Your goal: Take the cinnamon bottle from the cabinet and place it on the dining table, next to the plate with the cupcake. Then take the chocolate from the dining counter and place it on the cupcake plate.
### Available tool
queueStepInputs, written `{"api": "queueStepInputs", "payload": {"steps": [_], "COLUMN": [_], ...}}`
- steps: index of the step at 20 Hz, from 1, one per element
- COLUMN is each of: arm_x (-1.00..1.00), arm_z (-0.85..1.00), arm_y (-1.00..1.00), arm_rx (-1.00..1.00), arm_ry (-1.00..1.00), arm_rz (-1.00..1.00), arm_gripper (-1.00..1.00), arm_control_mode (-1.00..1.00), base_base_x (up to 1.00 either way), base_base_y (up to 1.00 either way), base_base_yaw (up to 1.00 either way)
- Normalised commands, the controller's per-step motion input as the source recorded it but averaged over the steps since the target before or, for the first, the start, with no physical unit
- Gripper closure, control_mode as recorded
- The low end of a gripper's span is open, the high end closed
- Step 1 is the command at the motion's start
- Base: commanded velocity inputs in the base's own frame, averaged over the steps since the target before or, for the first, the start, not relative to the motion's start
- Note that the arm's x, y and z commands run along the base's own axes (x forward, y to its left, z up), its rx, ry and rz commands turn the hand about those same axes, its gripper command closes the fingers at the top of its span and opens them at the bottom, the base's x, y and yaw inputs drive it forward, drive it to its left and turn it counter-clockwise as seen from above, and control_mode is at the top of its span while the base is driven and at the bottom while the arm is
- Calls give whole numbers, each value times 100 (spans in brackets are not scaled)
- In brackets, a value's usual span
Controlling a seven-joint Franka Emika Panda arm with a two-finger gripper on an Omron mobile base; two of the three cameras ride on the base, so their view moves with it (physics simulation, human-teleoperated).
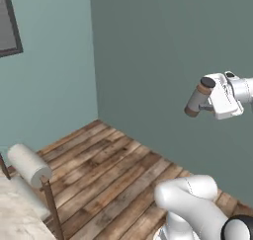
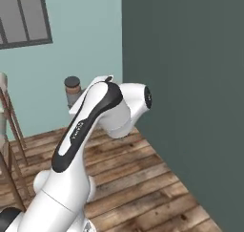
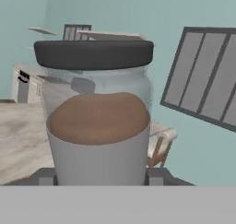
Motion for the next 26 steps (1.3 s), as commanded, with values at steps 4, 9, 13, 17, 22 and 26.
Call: {"api": "queueStepInputs", "payload": {"steps": [4, 9, 13, 17, 22, 26], "arm_x": [0, 0, 0, 0, 0, 0], "arm_z": [0, 0, 0, 0, 0, 0], "arm_y": [0, 0, 0, 0, 0, 0], "arm_rx": [0, 0, 0, 0, 0, 0], "arm_ry": [0, 0, 0, 0, 0, 0], "arm_rz": [0, 0, 0, 0, 0, 0], "arm_gripper": [100, 100, 100, 100, 100, 100], "arm_control_mode": [100, 100, 100, 100, 100, 100], "base_base_x": [70, 78, 81, 86, 87, 78], "base_base_y": [-7, -23, -31, -16, 0, 0], "base_base_yaw": [46, 21, 9, 18, 32, 43]}}
